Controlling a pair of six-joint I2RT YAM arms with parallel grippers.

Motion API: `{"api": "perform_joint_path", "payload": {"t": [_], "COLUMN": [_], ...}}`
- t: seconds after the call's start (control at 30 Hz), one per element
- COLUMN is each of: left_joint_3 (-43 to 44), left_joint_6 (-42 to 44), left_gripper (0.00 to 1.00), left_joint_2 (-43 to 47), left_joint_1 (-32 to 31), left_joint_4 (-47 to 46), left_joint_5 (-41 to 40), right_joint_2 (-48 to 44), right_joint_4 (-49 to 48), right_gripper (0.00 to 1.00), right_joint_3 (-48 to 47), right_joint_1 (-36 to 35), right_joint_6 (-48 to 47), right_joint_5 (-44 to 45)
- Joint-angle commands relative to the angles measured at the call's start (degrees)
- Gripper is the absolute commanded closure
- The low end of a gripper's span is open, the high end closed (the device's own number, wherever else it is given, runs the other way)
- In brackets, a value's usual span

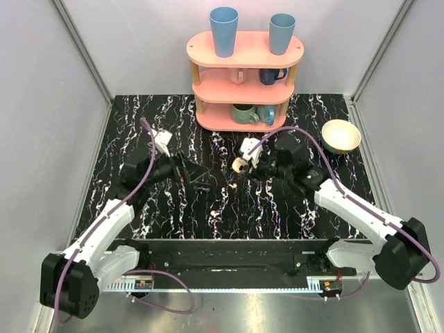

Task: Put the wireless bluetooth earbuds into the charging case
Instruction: Pass from the right arm to the left

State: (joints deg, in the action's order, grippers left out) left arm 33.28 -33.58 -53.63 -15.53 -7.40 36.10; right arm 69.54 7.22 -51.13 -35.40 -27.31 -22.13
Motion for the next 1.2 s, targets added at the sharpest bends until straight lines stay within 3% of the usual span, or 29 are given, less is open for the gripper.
{"api": "perform_joint_path", "payload": {"t": [0.0, 0.27, 0.53, 0.87, 1.17], "left_joint_3": [4.8, 8.8, 11.0, 4.1, 4.3], "left_joint_6": [4.4, 5.4, 6.3, -6.6, -4.2], "left_gripper": [0.01, 0.01, 0.02, 0.19, 0.22], "left_joint_2": [-1.4, -3.5, -6.0, -7.5, -8.5], "left_joint_1": [-2.1, -5.9, -10.7, -12.1, -13.4], "left_joint_4": [-1.7, -2.5, -3.9, -24.9, -20.9], "left_joint_5": [7.1, 11.7, 15.4, 10.3, 9.7], "right_joint_2": [-3.4, -5.8, -4.6, -4.6, -4.9], "right_joint_4": [2.3, 6.3, 6.9, 4.6, 3.4], "right_gripper": [0.82, 0.84, 0.86, 0.87, 0.87], "right_joint_3": [-3.3, -6.9, -8.3, -7.9, -7.8], "right_joint_1": [-4.6, -12.8, -15.7, -17.5, -17.5], "right_joint_6": [-4.9, -7.7, -7.9, -5.6, -5.7], "right_joint_5": [1.6, 6.5, 9.4, 10.8, 11.4]}}
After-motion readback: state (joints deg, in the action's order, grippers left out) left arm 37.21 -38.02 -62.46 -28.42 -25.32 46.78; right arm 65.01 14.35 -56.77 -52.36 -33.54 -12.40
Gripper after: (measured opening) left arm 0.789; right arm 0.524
